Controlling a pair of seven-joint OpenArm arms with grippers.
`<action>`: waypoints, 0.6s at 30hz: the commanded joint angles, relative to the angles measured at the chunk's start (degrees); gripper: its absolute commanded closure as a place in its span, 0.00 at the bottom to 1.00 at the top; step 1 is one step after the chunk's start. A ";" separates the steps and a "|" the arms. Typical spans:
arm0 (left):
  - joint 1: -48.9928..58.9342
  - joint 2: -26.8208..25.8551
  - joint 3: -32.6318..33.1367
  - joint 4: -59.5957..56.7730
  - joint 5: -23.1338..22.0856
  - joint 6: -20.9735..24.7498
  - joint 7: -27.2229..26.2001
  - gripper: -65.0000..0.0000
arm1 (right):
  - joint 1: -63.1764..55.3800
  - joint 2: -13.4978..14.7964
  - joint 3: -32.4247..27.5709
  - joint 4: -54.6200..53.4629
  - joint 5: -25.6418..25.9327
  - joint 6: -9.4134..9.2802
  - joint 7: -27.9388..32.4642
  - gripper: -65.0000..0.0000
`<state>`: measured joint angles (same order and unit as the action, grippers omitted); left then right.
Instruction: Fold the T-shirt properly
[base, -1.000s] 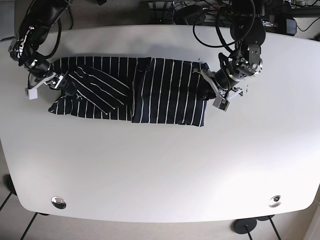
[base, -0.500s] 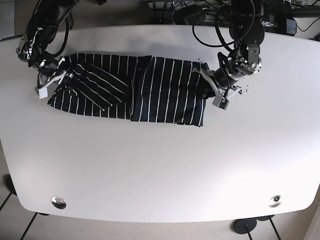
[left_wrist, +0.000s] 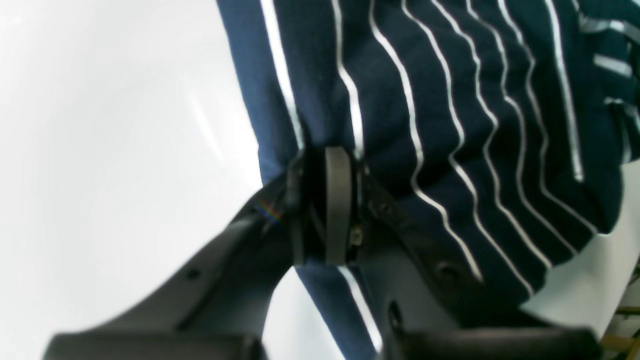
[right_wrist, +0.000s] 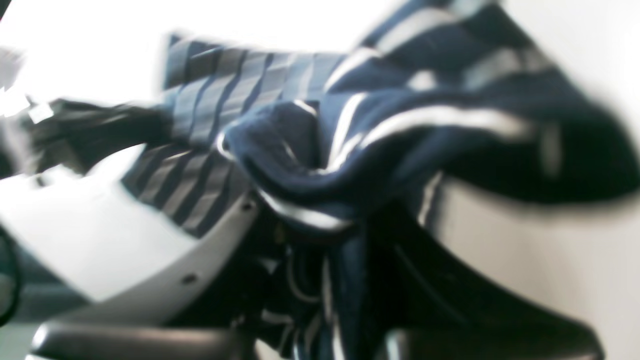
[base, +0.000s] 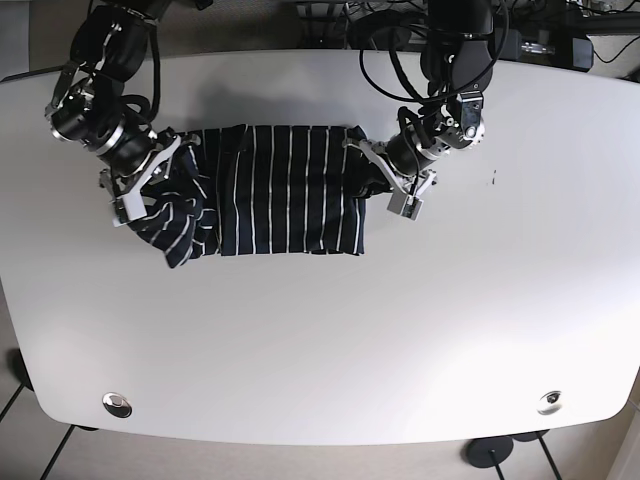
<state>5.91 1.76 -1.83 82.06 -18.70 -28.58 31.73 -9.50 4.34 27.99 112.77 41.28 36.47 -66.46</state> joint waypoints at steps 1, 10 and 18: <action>-1.03 1.01 0.29 -1.67 1.86 0.40 2.96 0.94 | 1.54 -1.22 -2.54 1.21 1.05 0.32 1.18 0.97; -0.95 1.71 1.25 -2.02 1.51 0.40 2.96 0.94 | 5.94 0.36 -22.14 -10.66 0.61 -7.77 11.64 0.97; -1.03 1.71 1.25 -2.02 1.42 0.40 2.96 0.94 | 9.63 3.00 -32.25 -16.29 0.61 -16.12 15.95 0.71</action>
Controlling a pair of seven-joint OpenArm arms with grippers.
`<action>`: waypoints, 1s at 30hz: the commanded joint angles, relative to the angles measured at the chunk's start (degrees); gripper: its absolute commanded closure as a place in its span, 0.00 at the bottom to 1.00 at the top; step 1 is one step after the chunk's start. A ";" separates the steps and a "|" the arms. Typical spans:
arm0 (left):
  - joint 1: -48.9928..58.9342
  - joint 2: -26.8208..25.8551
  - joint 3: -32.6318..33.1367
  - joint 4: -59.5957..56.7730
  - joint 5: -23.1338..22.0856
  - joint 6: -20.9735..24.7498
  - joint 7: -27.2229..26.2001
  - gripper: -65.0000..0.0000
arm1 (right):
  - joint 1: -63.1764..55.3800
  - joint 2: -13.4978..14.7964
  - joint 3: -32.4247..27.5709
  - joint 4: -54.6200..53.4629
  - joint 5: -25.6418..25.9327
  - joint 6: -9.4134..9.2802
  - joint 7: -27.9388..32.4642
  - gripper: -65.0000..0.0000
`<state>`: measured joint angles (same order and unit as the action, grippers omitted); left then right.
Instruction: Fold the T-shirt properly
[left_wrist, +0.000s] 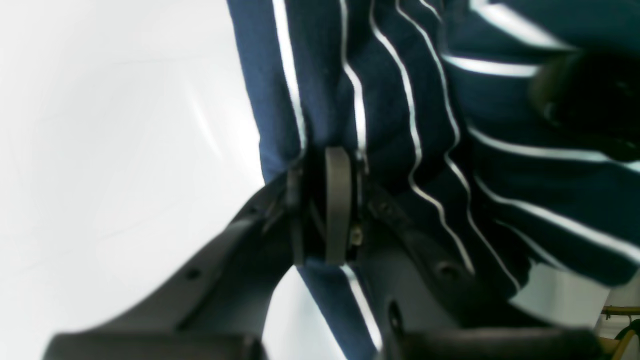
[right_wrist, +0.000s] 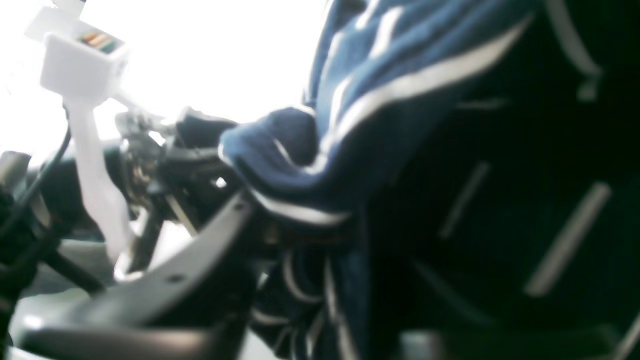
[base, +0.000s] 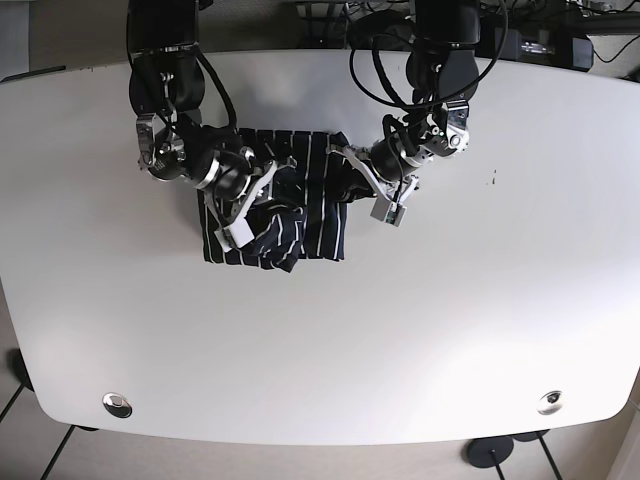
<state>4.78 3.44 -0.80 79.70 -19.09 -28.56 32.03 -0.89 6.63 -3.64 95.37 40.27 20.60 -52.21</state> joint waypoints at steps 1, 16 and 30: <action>0.02 0.03 0.23 0.34 1.82 0.38 2.65 0.94 | 1.02 1.15 -1.59 1.29 1.62 -1.39 1.79 0.61; 2.04 -4.01 -19.29 21.53 1.82 -0.06 7.49 0.94 | -3.11 5.72 -3.00 13.15 1.71 -2.53 1.79 0.30; 3.71 -12.37 -29.49 21.53 2.26 -7.36 8.01 0.94 | -6.28 1.23 -12.05 11.92 1.71 -2.62 5.30 0.30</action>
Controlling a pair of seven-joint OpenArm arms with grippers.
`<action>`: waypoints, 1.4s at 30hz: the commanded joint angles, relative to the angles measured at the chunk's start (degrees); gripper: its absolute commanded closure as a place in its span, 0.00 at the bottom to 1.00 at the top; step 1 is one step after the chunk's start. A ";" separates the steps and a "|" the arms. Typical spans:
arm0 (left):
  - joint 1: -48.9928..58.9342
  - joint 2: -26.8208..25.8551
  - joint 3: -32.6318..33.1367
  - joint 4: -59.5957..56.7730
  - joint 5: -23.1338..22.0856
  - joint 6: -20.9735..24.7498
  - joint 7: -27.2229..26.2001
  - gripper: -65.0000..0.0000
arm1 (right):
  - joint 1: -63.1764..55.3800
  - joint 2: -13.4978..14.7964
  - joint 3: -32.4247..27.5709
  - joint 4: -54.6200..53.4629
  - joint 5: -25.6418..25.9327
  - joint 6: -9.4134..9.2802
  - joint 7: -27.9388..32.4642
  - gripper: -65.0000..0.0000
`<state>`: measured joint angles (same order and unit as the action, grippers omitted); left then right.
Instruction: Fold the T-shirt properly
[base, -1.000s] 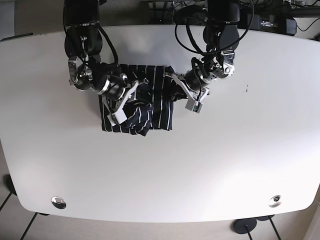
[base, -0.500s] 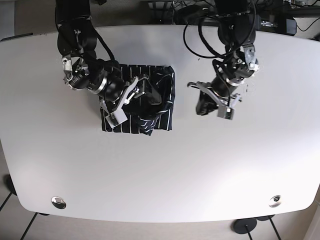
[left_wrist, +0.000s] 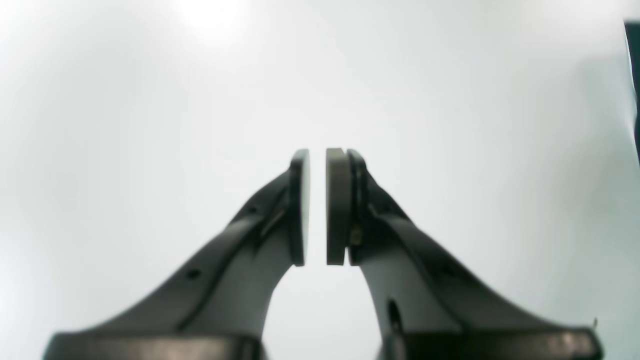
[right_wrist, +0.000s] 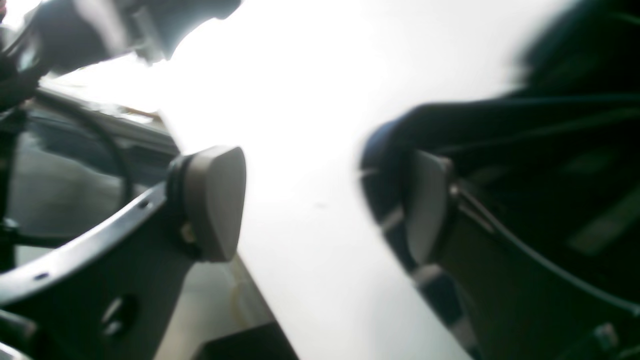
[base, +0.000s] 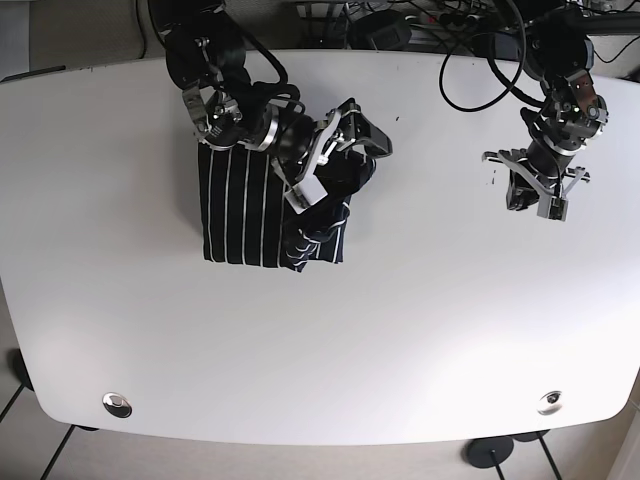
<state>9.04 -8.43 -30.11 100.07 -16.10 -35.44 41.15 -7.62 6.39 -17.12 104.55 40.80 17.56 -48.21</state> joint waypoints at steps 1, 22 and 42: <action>-0.55 -0.50 -0.18 1.16 -0.74 -0.47 -1.10 0.94 | 0.28 2.44 3.19 3.54 1.36 0.42 1.30 0.30; 3.14 0.73 10.64 5.47 -0.74 -0.65 -1.37 0.94 | 21.20 -6.26 8.73 -13.61 1.53 0.42 1.13 0.30; 4.11 1.09 41.14 7.49 -0.74 -0.21 -1.45 0.94 | 21.55 9.91 24.29 -27.85 1.09 0.86 6.14 0.95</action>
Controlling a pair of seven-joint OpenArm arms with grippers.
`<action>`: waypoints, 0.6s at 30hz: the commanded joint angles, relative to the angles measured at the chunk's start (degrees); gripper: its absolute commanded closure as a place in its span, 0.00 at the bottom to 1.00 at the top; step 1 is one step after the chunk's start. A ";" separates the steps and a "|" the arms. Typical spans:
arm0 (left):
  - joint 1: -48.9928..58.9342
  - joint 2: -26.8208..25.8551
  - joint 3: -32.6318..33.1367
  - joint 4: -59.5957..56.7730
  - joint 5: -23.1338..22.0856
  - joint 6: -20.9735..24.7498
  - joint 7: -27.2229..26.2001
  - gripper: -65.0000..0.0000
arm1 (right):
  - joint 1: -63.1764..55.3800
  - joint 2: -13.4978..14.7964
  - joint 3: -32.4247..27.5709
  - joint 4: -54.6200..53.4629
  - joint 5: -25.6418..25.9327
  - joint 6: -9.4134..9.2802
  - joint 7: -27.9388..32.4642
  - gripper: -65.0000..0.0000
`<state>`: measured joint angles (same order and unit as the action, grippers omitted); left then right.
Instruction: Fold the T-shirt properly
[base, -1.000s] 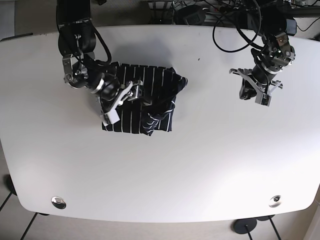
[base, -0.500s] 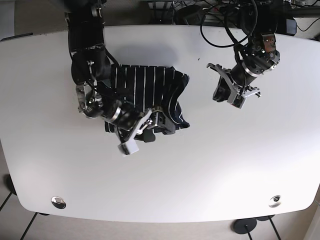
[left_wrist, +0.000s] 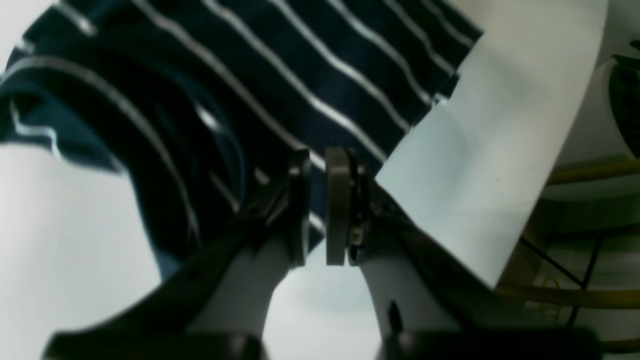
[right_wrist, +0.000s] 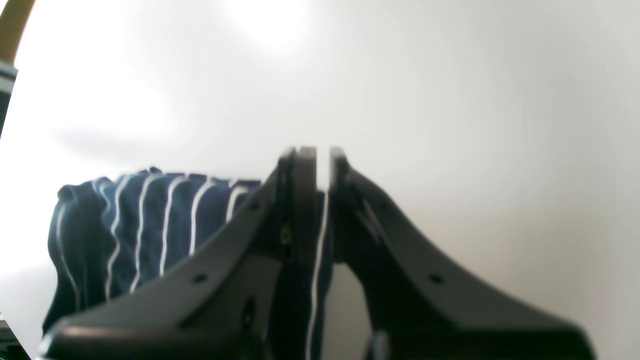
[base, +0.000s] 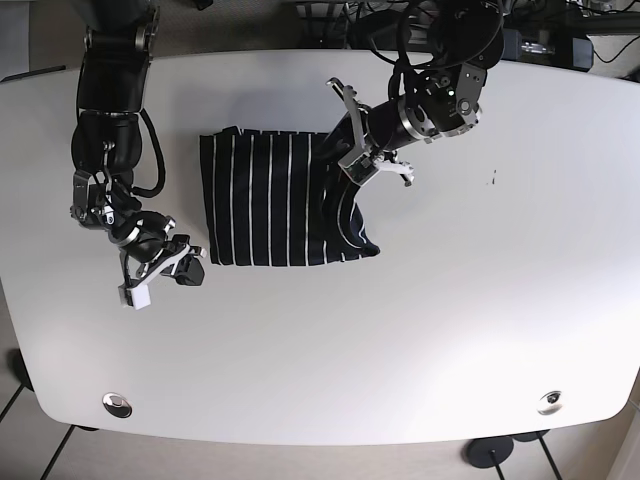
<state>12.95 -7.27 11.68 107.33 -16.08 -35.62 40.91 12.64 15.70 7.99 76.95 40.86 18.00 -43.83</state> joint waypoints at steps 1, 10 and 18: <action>0.37 -0.16 -1.70 -0.91 -0.76 -0.03 -1.21 0.94 | 2.17 0.69 -2.76 -1.47 1.03 0.42 3.09 0.95; -6.75 -1.13 -6.10 -21.66 -0.76 -0.12 -8.25 0.94 | 1.91 5.97 -18.23 -7.36 0.94 0.42 17.50 0.96; -27.59 -1.30 -6.89 -41.97 -0.76 -0.12 -8.77 0.94 | -3.72 10.19 -18.23 -4.90 1.03 0.42 17.68 0.96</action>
<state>-14.11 -8.19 4.93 64.47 -17.74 -36.40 31.59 7.81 25.10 -10.59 70.94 41.54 17.96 -27.07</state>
